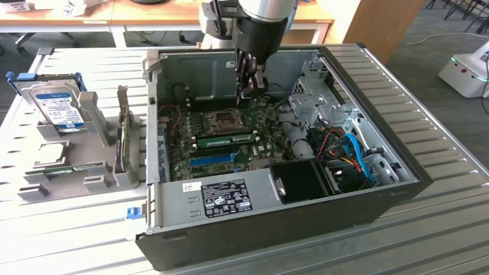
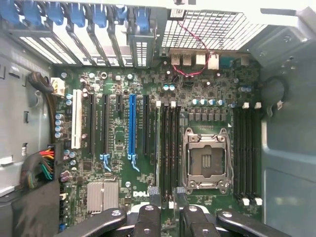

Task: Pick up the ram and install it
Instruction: 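Insert the ram into the slot, then press down the ram until it locks into place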

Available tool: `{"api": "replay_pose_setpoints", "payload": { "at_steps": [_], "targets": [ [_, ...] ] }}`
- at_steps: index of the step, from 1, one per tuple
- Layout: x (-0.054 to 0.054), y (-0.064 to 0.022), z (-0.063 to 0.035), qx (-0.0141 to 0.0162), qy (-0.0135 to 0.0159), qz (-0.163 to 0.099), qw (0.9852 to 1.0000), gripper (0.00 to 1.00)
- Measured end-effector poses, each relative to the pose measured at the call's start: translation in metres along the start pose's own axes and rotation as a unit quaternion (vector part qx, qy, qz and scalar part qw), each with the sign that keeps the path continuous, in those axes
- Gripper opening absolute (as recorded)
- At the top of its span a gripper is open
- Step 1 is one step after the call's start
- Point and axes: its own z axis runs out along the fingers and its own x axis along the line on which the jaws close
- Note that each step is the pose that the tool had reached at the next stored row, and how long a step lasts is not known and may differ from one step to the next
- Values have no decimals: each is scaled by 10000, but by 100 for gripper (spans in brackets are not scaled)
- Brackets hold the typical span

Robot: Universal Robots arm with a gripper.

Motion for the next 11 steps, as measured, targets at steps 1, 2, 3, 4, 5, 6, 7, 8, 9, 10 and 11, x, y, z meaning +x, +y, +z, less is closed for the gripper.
{"api": "replay_pose_setpoints", "payload": {
  "at_steps": [1, 2, 3, 4, 5, 6, 7, 8, 9, 10, 11],
  "targets": [
    [0, 0, 0, 0, -1, 0, 10000, 25],
    [0, 0, 0, 1, -2, 0, 10000, 25],
    [0, 0, 0, 0, -1, 0, 10000, 25],
    [0, 0, -1, 0, -1, 0, 10000, 25],
    [0, 0, 0, 1, -1, 0, 10000, 25],
    [0, 0, -1, 0, -1, 0, 10000, 25],
    [0, 0, -1, 0, -1, 0, 10000, 25],
    [0, 0, 0, 1, -1, 0, 10000, 25],
    [0, 0, -1, 0, -1, 0, 10000, 25],
    [0, 0, -1, 0, -1, 0, 10000, 25],
    [0, 0, 0, 0, -1, 0, 10000, 25]
  ]
}}
